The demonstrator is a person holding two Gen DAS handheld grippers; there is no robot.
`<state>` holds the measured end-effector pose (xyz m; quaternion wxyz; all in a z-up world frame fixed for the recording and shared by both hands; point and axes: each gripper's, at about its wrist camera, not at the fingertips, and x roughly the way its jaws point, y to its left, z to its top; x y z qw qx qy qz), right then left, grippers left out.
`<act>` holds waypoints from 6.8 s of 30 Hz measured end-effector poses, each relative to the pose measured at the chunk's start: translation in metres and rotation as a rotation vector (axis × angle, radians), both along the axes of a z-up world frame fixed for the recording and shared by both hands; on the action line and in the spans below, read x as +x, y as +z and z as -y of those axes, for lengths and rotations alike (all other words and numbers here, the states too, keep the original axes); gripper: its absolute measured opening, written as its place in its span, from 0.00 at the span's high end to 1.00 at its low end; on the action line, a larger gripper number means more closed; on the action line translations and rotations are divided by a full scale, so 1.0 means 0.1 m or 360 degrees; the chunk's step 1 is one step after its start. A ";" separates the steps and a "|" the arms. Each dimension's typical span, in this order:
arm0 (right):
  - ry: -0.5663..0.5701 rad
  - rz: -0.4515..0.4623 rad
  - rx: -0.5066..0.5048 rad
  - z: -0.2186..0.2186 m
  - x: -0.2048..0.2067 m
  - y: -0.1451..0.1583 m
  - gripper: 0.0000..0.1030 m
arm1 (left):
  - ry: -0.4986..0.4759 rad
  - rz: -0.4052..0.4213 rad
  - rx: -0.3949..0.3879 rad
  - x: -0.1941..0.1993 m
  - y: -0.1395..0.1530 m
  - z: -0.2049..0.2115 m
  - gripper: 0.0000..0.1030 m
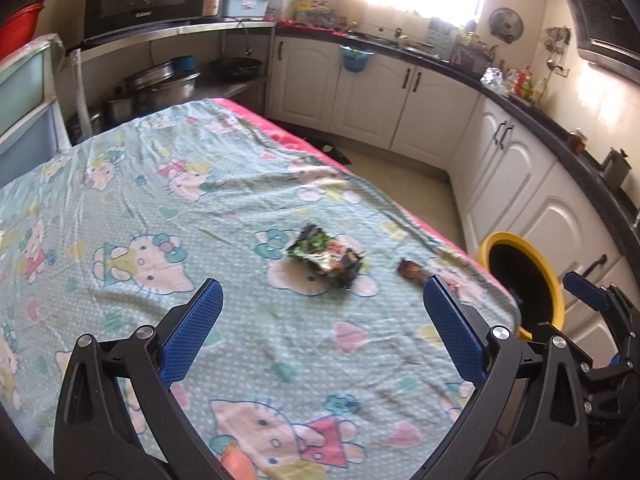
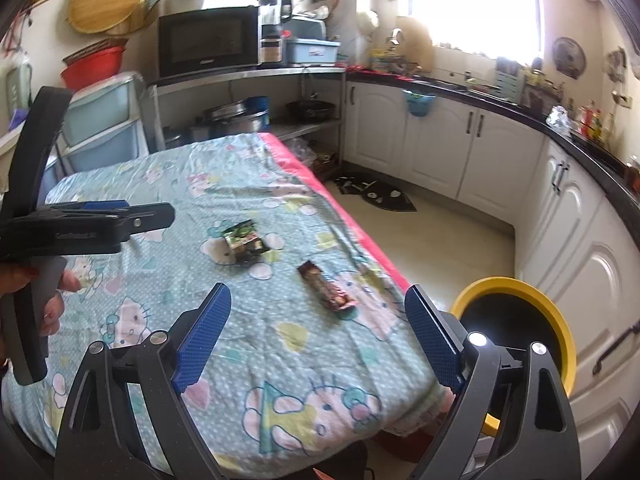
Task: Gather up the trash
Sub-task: 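Move both open tools back over the bed toward the snack bag and chocolate bar, then grasp the green snack bag with the left tool while the right tool grasps the chocolate bar, then lift the snack bag and chocolate bar and carry them over the yellow bin, then open the left tool over the bin while the right tool opens to drop the bar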
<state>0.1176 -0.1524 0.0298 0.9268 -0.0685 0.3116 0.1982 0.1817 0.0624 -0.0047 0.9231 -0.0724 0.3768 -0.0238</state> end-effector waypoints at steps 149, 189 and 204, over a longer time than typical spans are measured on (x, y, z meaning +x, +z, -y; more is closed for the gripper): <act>-0.0602 -0.0045 0.0217 2.06 -0.01 0.08 0.73 | -0.0781 0.0025 -0.0166 0.44 0.34 2.36 0.68; -0.0905 -0.0306 0.0193 2.77 0.52 -0.80 0.73 | -0.1039 -0.0295 -0.0048 1.13 -0.58 3.52 0.67; -0.0872 -0.0462 0.0195 2.75 0.78 -1.16 0.72 | -0.1005 -0.0466 -0.0062 1.33 -0.95 3.55 0.63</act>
